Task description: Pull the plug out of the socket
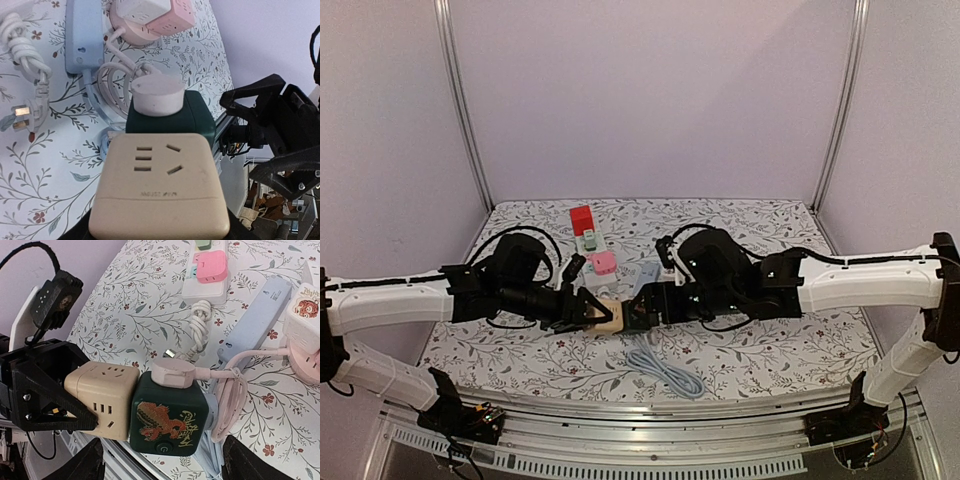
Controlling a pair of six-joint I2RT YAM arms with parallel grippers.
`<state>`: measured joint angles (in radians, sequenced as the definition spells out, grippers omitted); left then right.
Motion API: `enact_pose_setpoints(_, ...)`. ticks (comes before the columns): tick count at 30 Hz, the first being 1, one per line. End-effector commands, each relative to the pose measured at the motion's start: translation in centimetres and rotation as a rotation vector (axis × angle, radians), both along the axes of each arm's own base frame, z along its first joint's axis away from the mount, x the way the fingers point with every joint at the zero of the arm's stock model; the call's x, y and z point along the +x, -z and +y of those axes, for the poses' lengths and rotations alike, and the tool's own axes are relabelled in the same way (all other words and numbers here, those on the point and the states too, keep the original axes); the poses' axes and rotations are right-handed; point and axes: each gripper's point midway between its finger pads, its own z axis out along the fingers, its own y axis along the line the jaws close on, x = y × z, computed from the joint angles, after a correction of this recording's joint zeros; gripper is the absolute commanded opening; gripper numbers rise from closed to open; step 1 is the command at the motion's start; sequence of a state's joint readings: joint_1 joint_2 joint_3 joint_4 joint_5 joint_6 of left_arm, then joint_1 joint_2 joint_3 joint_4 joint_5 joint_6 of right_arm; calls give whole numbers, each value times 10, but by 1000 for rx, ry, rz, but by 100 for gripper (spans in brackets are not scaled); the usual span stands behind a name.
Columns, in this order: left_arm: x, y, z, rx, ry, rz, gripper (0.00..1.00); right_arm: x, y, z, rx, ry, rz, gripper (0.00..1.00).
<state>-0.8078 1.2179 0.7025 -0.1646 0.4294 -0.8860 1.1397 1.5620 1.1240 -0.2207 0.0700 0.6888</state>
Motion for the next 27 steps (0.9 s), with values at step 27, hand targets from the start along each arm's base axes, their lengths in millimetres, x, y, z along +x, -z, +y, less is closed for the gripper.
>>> enact_pose_setpoints(27, -4, -33, -9, -144, 64, -95, 11, 15, 40, 28, -11, 69, 158, 57)
